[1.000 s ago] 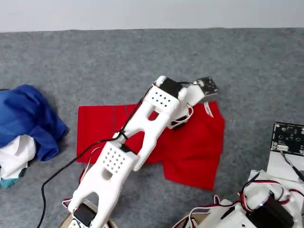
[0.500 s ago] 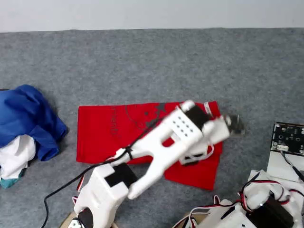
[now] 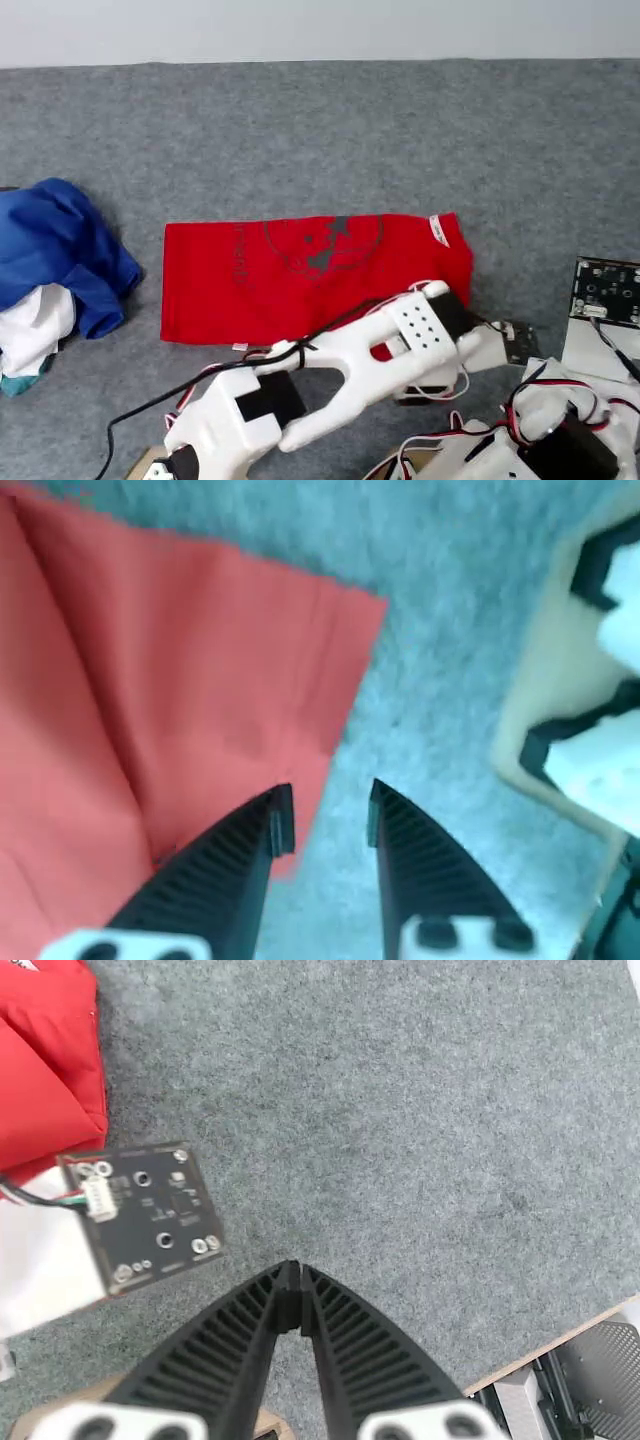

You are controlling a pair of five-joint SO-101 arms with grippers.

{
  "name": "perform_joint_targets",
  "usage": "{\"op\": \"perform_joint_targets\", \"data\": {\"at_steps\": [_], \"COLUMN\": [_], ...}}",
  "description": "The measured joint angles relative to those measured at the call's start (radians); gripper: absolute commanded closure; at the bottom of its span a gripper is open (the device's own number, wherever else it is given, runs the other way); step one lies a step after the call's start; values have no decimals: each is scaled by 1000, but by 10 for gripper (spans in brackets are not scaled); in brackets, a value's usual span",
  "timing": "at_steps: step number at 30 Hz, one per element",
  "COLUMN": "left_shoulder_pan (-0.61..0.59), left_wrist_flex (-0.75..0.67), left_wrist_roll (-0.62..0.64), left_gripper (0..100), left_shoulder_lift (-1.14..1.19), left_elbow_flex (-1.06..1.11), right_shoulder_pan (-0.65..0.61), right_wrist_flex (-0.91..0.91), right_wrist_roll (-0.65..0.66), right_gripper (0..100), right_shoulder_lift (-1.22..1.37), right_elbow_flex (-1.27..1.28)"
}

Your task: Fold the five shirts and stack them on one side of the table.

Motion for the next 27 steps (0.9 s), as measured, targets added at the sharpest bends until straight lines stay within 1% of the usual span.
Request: {"op": "perform_joint_targets", "data": {"at_steps": [3,7,14,16,19,21,27], "left_shoulder_pan": [0,0,0,0,0,0,0], "left_wrist_flex": [-49,-92,-95,-95,-95,-95,-95], "left_wrist_roll": [0,0,0,2,5,5,20], "left_gripper": [803,802,808,843,932,965,971], "left_shoulder_lift": [0,49,74,74,74,74,74], "left_elbow_flex": [0,0,-15,-15,-15,-15,-15], "right_shoulder_pan": [0,0,0,0,0,0,0], "right_wrist_flex": [0,0,0,0,0,0,0], "right_wrist_roll": [0,0,0,0,0,0,0], "right_gripper": [988,988,988,988,988,988,988], "right_shoulder_lift": [0,0,0,0,0,0,0], "right_elbow_flex": [0,0,0,0,0,0,0]}}
